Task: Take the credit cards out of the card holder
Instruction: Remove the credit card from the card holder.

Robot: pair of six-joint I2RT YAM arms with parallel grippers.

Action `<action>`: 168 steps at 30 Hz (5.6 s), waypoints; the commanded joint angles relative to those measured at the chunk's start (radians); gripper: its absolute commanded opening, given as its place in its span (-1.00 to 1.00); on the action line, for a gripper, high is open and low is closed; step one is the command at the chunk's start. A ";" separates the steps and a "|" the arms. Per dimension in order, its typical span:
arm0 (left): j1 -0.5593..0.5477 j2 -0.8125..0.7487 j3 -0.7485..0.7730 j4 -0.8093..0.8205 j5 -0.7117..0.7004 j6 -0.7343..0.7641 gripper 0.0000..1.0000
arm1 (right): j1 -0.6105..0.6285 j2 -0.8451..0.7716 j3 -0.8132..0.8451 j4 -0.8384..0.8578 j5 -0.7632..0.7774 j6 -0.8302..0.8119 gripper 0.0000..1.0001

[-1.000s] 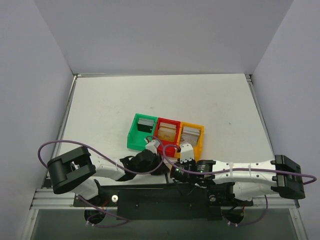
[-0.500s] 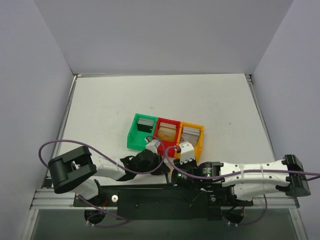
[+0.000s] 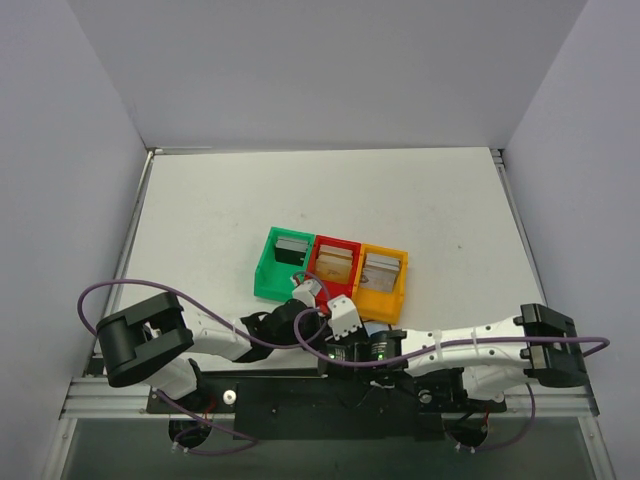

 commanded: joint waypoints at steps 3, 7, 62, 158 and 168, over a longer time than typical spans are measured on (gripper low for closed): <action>-0.005 0.005 0.025 0.026 0.000 0.021 -1.00 | -0.013 0.022 -0.062 0.065 -0.021 0.002 -0.18; -0.005 0.005 0.020 0.043 0.006 0.021 -1.00 | -0.025 0.080 -0.064 0.062 -0.009 0.018 -0.10; -0.003 -0.126 -0.051 -0.092 -0.052 0.039 -1.00 | -0.108 -0.216 -0.021 -0.010 -0.051 -0.022 -0.37; -0.003 0.116 0.075 -0.051 -0.019 0.049 -1.00 | -0.528 -0.607 -0.696 0.634 -0.556 0.084 -0.68; 0.003 0.110 0.063 -0.060 -0.025 0.046 -1.00 | -0.549 -0.645 -0.707 0.599 -0.556 0.085 -0.68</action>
